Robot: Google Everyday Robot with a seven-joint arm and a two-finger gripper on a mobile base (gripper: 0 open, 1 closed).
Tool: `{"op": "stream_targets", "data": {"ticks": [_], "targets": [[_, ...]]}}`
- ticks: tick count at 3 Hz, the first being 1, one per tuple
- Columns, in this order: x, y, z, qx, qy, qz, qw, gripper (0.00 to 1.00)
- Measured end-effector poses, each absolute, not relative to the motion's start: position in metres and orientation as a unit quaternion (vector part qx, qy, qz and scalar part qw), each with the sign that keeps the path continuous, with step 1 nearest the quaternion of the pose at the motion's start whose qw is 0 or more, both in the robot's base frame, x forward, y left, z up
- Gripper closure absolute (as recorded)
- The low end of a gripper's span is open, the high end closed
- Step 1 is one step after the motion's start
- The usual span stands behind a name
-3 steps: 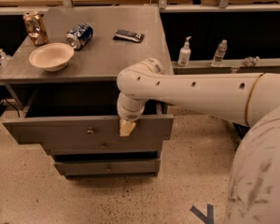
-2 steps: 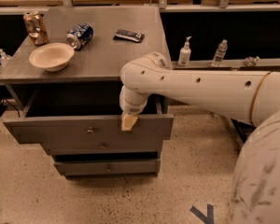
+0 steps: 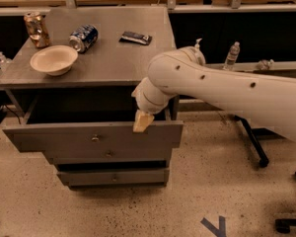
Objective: Close top drawer
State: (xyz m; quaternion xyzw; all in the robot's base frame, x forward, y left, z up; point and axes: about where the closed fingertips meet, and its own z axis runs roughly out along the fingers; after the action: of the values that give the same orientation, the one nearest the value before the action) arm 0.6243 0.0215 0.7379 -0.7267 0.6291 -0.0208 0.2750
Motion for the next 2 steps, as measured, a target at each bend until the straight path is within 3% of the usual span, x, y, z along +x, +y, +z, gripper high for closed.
{"op": "stream_targets", "data": {"ticks": [1, 2], "targets": [[0.592, 0.020, 0.733, -0.721, 0.629, 0.016, 0.291, 0.54], [0.548, 0.037, 0.691, -0.708, 0.633, 0.098, 0.298, 0.77]]}}
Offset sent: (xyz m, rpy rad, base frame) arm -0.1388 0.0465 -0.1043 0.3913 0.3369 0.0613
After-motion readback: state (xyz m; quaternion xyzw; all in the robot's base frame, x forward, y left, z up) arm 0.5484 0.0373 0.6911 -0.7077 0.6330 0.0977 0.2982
